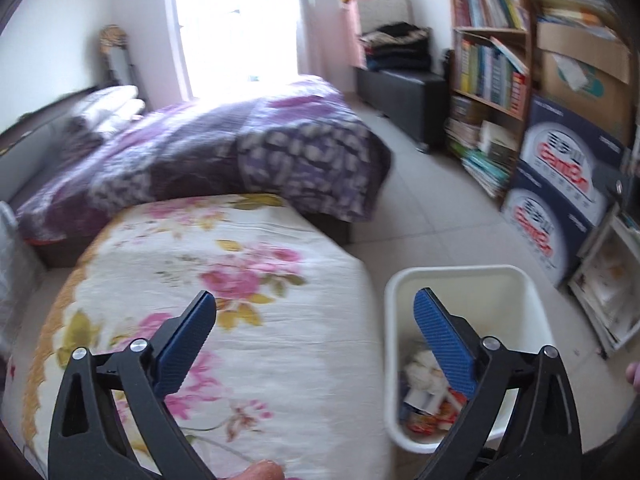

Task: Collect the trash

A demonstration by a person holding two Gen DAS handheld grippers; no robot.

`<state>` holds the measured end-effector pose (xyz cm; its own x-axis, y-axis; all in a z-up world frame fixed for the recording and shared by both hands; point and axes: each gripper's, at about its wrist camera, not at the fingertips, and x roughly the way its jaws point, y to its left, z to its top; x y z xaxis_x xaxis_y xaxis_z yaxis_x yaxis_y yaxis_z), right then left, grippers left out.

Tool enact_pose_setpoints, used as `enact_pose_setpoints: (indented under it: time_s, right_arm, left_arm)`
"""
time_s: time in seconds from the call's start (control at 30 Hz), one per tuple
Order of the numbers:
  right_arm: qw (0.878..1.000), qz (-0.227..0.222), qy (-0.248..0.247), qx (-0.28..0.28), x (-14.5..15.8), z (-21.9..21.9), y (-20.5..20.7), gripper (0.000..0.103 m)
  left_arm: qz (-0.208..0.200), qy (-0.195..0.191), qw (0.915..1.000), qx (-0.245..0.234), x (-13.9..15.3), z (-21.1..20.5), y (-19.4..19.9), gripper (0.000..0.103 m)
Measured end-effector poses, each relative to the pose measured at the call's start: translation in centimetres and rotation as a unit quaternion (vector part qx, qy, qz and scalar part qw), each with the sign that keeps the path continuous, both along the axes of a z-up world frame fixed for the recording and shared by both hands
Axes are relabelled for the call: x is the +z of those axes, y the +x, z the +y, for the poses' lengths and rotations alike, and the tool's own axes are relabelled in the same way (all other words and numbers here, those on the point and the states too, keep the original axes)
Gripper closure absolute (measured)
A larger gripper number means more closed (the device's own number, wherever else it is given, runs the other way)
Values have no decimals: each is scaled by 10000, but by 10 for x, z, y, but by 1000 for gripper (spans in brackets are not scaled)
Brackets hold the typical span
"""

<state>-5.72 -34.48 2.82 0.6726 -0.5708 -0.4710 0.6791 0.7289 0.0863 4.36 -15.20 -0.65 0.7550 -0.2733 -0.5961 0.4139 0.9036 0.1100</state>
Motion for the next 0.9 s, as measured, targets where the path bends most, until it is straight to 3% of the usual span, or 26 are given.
enact_pose_setpoints:
  time_s: [0.17,0.4,0.63,0.9]
  right_arm:
    - [9985,146,193,484,-13,42,16,7]
    - [9906,458,-304,1251,-30,108,41,7]
    - [9823,712,-521,1651,-43,145,60,7]
    - [9780,830,-486,1849,-53,157,69,7]
  left_arm:
    - [-182,92,9972,713,0,44,1,7]
    - [-52,-14,9892,1462,-6,98,4,7]
    - [-34,40,9833,1816,-17,128,7,7]
    - [-16,58,9824,1866,-20,133,9,7]
